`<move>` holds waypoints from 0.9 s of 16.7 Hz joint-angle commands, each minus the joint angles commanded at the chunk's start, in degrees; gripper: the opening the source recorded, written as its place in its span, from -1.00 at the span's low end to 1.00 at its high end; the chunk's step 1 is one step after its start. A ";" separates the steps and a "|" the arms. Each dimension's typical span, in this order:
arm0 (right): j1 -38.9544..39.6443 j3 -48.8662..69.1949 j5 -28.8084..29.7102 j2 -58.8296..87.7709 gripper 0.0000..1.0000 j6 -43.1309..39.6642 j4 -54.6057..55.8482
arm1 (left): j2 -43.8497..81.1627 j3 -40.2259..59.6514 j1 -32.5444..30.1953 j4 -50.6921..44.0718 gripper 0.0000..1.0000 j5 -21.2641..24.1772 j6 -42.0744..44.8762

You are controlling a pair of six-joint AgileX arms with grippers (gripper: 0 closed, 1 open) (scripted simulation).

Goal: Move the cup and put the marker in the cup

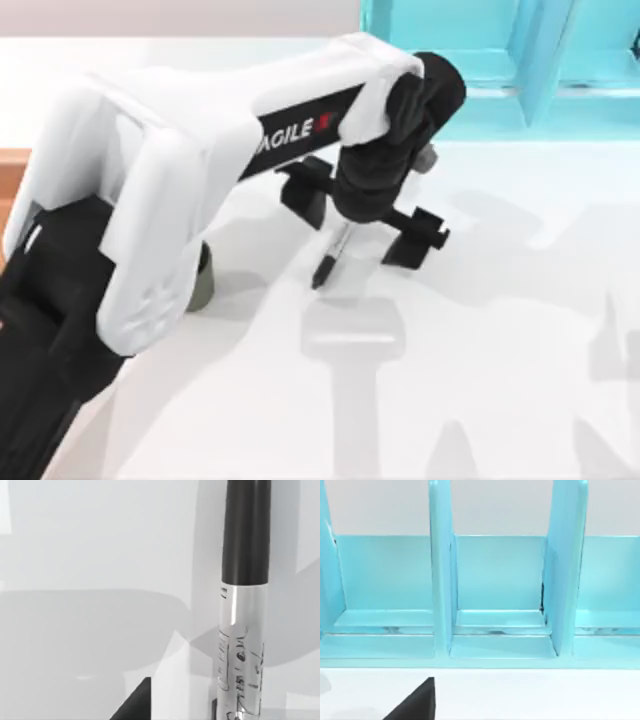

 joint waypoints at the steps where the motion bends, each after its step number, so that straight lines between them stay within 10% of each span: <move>1: 0.00 0.00 0.00 0.00 1.00 0.00 0.00 | 0.00 0.00 0.00 0.00 -0.06 0.00 0.00; 7: 0.00 0.00 0.00 0.00 1.00 0.00 0.00 | 0.00 0.00 0.00 0.00 -0.96 0.00 0.00; 15: 0.00 0.00 0.00 0.00 1.00 0.00 0.00 | 0.00 0.00 0.00 0.00 -1.00 0.00 0.00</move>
